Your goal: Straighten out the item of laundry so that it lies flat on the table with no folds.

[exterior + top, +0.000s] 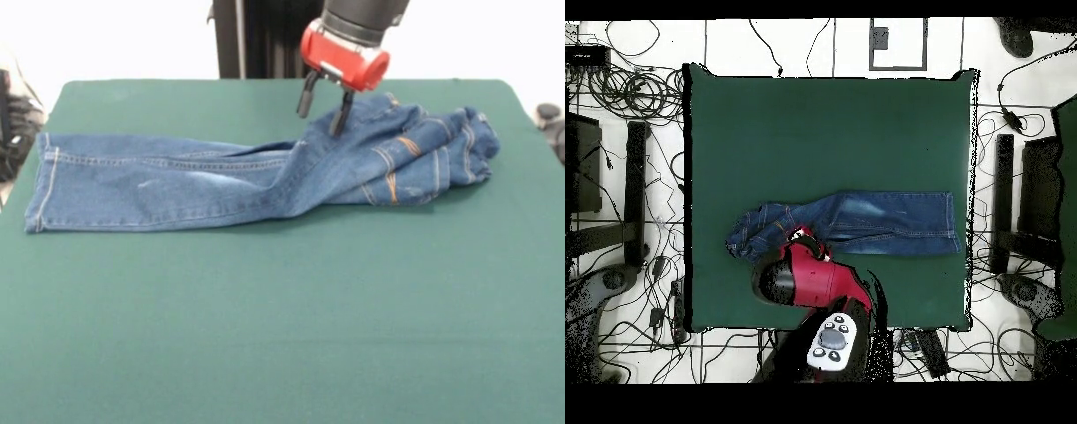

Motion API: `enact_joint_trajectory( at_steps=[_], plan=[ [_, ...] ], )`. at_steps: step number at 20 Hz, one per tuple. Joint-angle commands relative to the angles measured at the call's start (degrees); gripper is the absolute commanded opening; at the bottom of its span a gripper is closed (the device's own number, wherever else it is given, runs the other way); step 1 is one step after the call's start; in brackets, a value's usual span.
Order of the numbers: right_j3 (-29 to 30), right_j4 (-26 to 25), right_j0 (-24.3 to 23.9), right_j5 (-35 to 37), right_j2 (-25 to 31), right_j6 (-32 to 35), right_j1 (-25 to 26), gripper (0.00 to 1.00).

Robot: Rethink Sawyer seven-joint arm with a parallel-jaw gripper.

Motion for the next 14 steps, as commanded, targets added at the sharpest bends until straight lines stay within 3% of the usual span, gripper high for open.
enact_joint_trajectory(
  at_steps=[1,11,12,14],
  plan=[
    [5.6,1.8,-0.9,-4.2,8.5,9.9,2.2,1.00],
    [6.6,0.4,-3.0,-7.7,10.2,9.0,1.7,1.00],
    [7.0,0.1,-3.9,-8.3,11.1,8.8,1.5,0.00],
    [7.4,-0.5,-4.9,-9.2,12.0,8.7,1.2,0.00]
  ],
)
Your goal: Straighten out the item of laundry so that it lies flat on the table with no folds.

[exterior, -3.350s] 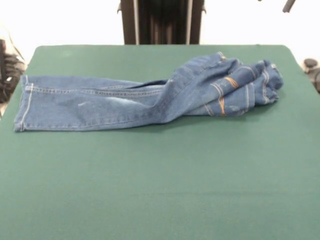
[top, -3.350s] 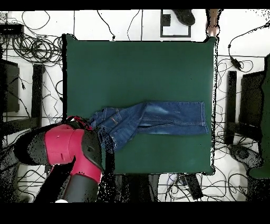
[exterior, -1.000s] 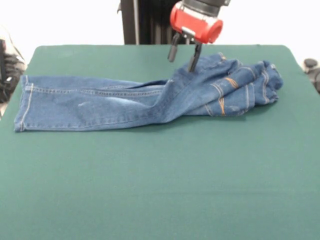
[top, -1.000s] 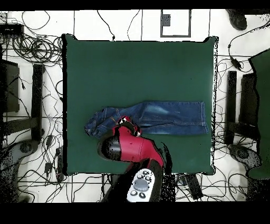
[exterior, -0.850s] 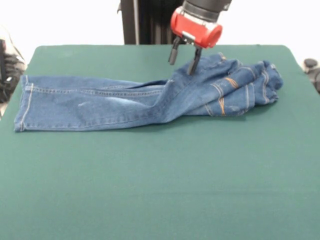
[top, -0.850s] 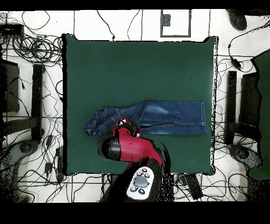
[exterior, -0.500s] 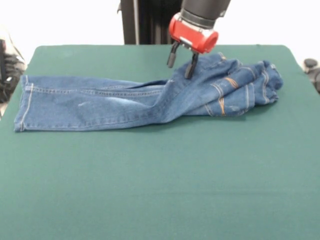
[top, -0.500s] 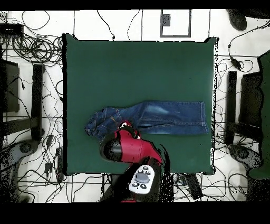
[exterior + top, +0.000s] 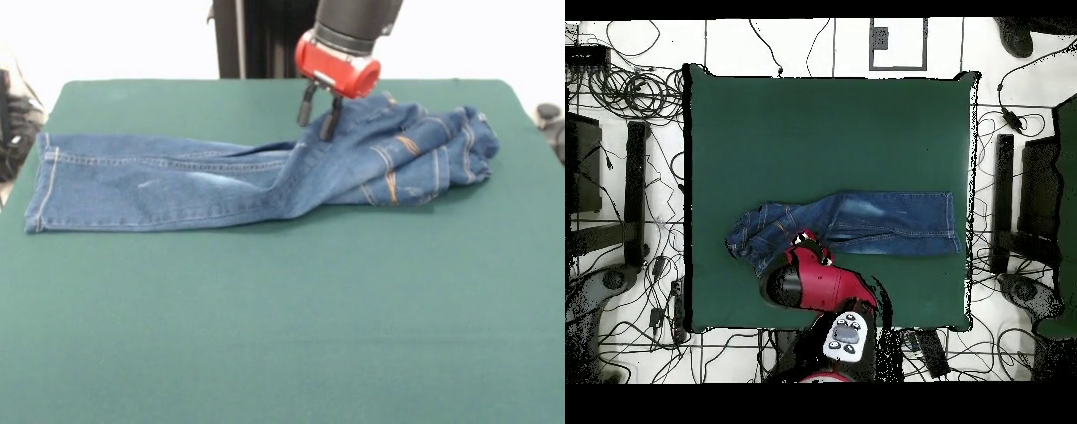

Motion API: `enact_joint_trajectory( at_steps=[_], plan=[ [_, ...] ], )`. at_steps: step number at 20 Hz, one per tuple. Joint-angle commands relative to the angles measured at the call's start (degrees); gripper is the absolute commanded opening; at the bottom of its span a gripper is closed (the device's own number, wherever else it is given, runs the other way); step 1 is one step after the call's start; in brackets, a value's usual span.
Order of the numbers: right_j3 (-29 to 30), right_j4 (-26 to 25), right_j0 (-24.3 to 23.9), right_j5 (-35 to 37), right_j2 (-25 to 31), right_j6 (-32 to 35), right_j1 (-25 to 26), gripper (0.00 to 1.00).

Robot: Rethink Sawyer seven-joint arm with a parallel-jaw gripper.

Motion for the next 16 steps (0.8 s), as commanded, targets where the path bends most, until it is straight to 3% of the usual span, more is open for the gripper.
enact_joint_trajectory(
  at_steps=[1,11,16],
  plan=[
    [5.0,-0.6,-1.8,-4.5,9.5,8.4,0.4,0.00],
    [5.9,1.3,-1.2,-3.2,9.2,9.1,-1.6,0.00],
    [6.6,1.3,-3.3,-6.3,12.3,10.8,-3.7,0.00]
  ],
)
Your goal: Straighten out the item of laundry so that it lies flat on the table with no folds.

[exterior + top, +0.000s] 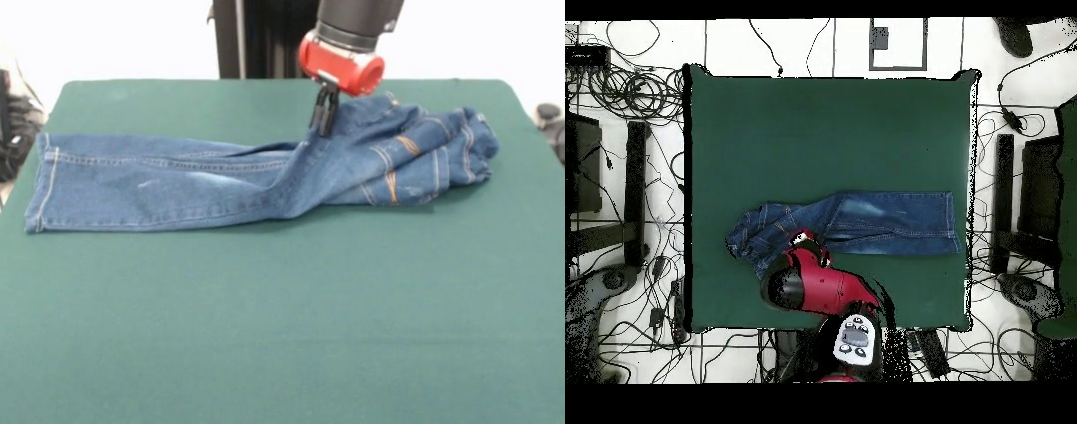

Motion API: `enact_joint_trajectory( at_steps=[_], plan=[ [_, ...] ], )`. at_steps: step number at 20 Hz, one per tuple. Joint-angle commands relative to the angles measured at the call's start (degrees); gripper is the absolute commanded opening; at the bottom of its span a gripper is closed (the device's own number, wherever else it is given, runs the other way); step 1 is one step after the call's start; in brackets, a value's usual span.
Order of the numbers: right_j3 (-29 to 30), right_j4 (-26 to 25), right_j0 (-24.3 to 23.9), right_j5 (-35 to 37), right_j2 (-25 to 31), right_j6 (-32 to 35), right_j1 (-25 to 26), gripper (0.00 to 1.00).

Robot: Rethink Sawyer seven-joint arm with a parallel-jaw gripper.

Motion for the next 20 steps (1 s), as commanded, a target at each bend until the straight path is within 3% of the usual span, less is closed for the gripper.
enact_joint_trajectory(
  at_steps=[1,8,20],
  plan=[
    [4.1,1.8,-0.9,-4.4,10.0,11.1,-2.2,0.00],
    [-3.3,7.3,1.4,-1.6,9.3,11.4,-2.0,0.00],
    [-18.8,20.6,5.1,-16.0,7.4,12.2,12.4,0.00]
  ],
)
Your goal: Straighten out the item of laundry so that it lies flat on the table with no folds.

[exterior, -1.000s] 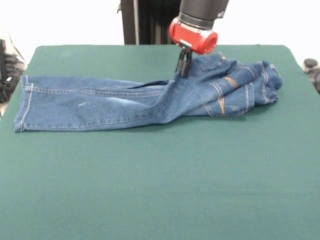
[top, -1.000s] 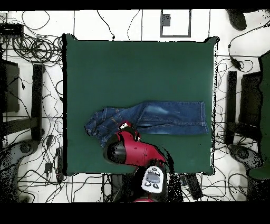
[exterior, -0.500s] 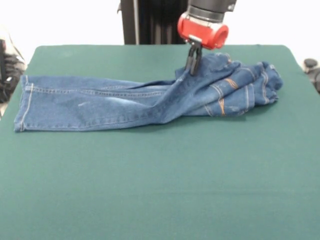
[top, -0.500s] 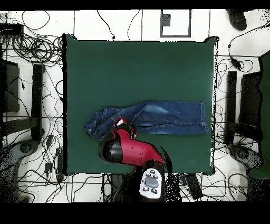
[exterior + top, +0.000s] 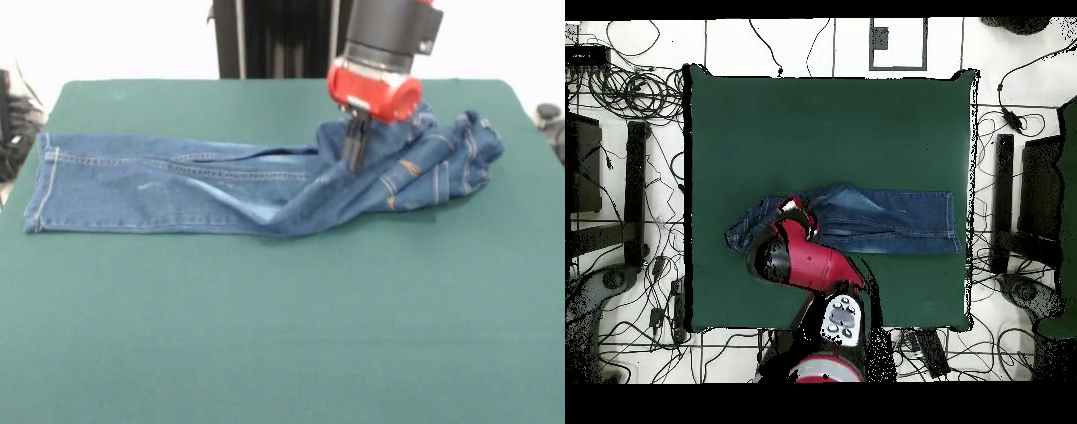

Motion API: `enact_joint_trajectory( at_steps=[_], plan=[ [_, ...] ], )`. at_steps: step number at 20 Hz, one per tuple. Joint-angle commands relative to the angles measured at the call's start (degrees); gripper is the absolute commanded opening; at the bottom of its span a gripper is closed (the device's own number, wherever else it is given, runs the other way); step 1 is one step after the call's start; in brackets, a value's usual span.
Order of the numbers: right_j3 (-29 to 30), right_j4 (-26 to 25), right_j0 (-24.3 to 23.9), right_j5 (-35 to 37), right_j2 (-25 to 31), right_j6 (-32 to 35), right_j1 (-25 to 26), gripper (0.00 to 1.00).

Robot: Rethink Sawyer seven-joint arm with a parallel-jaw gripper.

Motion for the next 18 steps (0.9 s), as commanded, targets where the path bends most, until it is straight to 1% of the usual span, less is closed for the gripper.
enact_joint_trajectory(
  at_steps=[1,6,10,12,16,18],
  plan=[
    [-13.9,11.5,3.3,-11.6,5.1,11.9,11.1,0.00],
    [-18.9,19.9,4.6,-10.8,5.2,10.6,14.6,0.00],
    [-21.7,24.9,5.3,-9.0,5.3,9.6,14.8,0.00],
    [-22.4,26.2,5.4,-8.4,5.2,9.5,14.3,0.00],
    [-23.7,26.5,4.4,-7.4,6.5,9.4,13.8,0.00],
    [-24.0,25.7,3.5,-7.1,7.9,10.0,13.4,0.00]
  ],
)
